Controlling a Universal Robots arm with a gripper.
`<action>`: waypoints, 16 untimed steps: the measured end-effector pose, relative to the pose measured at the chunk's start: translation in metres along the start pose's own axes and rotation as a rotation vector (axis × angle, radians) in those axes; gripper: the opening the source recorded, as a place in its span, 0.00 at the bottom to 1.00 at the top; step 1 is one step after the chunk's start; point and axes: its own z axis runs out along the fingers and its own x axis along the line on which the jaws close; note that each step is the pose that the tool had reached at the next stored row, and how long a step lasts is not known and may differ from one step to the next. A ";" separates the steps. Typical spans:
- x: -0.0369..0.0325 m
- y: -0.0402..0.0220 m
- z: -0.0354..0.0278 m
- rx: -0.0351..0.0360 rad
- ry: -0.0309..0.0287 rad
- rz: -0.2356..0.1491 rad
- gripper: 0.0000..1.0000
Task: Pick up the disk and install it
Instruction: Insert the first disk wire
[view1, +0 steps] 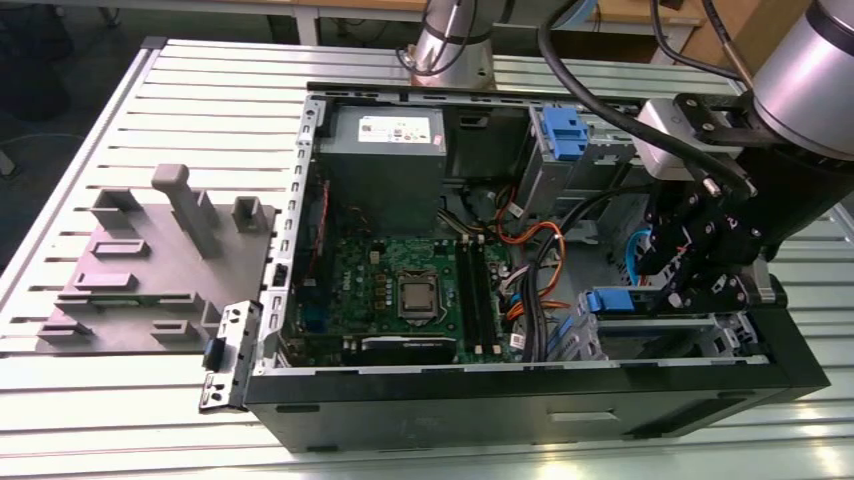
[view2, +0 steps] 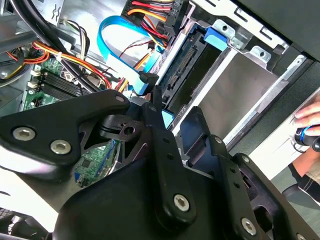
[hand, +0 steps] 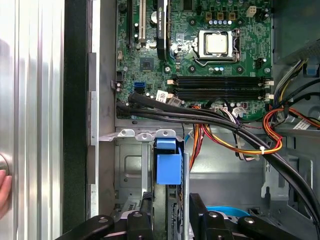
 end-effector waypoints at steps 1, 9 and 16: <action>0.0000 0.0000 -0.0010 0.0000 0.0005 0.000 0.42; 0.0003 0.0003 -0.0239 0.0000 0.0000 0.000 0.42; -0.0009 0.0005 -0.0371 0.0000 -0.0001 0.000 0.42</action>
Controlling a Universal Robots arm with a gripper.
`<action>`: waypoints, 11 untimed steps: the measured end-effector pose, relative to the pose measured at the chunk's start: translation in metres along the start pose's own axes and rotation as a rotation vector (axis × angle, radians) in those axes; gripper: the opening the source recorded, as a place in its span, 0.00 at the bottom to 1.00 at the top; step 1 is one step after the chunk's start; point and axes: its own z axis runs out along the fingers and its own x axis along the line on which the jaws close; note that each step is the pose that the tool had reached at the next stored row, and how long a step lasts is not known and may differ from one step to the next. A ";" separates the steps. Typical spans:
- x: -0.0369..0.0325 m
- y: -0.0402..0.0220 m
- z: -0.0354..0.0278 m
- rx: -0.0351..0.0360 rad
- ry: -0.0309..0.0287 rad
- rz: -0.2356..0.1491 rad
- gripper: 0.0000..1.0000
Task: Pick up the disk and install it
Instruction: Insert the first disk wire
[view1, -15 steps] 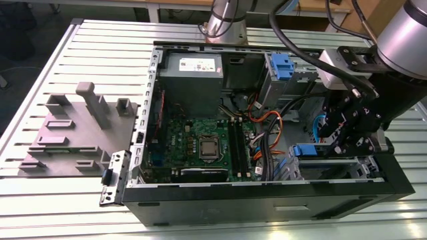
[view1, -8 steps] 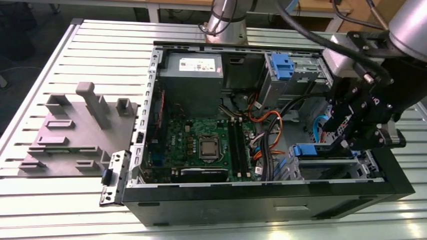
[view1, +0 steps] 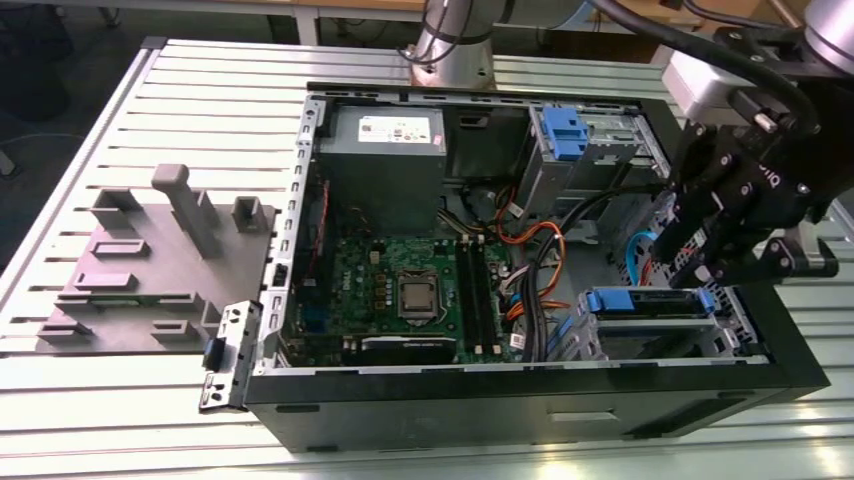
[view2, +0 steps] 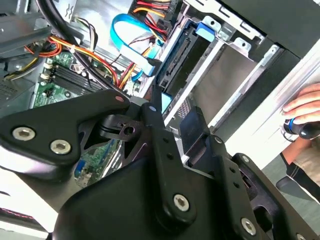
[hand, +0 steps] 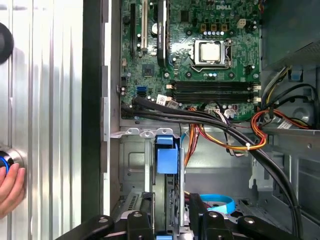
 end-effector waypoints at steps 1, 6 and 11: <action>-0.0017 0.0000 0.0000 0.0000 0.0000 0.000 0.42; -0.0100 -0.0008 0.0006 0.0000 -0.0001 0.000 0.42; -0.0132 -0.0045 0.0027 0.0000 0.0001 0.000 0.42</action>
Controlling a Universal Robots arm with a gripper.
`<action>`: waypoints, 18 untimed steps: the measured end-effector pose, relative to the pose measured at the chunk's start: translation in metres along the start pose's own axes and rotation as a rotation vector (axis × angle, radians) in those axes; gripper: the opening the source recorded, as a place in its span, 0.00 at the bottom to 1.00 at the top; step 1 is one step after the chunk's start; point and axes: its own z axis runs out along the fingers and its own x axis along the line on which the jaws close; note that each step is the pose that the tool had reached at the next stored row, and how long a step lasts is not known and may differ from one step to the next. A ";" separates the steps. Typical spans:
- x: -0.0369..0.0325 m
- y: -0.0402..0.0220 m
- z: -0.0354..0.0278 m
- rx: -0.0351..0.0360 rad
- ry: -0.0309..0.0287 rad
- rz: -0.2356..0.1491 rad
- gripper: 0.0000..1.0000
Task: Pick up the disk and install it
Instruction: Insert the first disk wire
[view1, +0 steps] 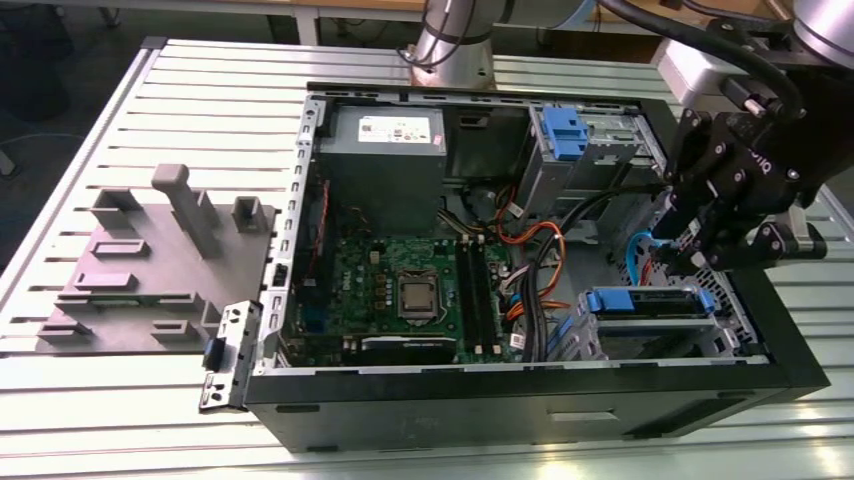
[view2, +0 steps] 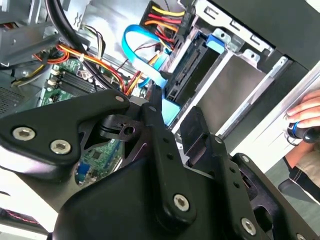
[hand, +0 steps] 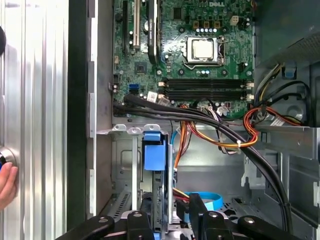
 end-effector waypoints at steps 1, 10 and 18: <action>-0.0008 -0.0014 0.0004 0.0000 0.0000 0.000 0.42; -0.0029 -0.0088 0.0106 0.0000 -0.0002 0.000 0.42; -0.0032 -0.0097 0.0155 0.0000 0.0002 0.000 0.42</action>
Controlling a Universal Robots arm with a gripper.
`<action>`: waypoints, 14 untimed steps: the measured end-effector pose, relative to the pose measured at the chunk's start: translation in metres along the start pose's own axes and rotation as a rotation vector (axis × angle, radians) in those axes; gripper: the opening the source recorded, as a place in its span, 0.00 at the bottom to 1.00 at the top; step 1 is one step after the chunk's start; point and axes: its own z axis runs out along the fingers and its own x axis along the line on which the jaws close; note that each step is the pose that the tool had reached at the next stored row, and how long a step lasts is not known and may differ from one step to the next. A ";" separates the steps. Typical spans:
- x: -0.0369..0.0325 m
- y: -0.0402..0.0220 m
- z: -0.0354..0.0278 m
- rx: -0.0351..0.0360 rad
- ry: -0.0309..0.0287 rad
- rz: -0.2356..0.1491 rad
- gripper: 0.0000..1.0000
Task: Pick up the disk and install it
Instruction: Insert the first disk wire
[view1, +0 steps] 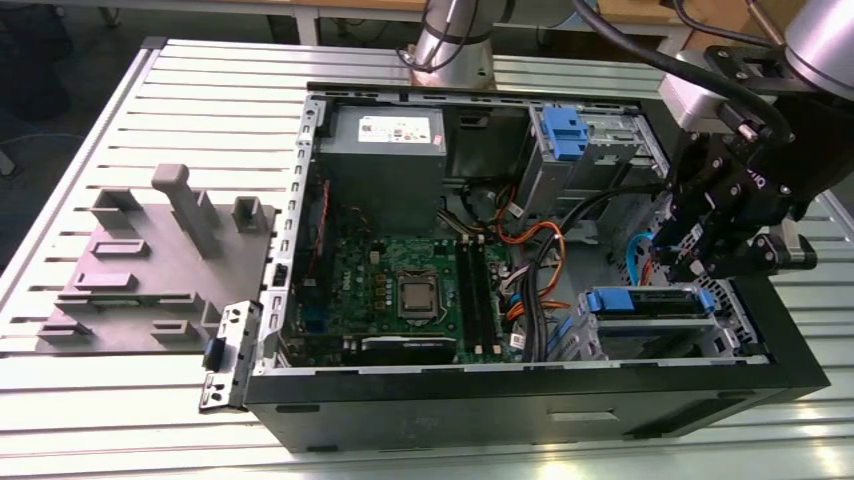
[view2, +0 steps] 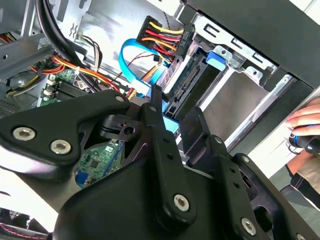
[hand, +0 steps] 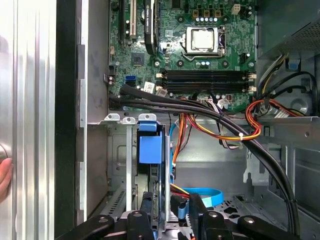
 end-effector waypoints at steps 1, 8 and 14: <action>0.0000 0.0000 0.0000 0.0000 0.0000 0.000 0.42; 0.0000 0.0000 0.0002 0.0000 0.0000 0.000 0.22; 0.0000 0.0000 0.0003 0.0000 0.0000 0.000 0.16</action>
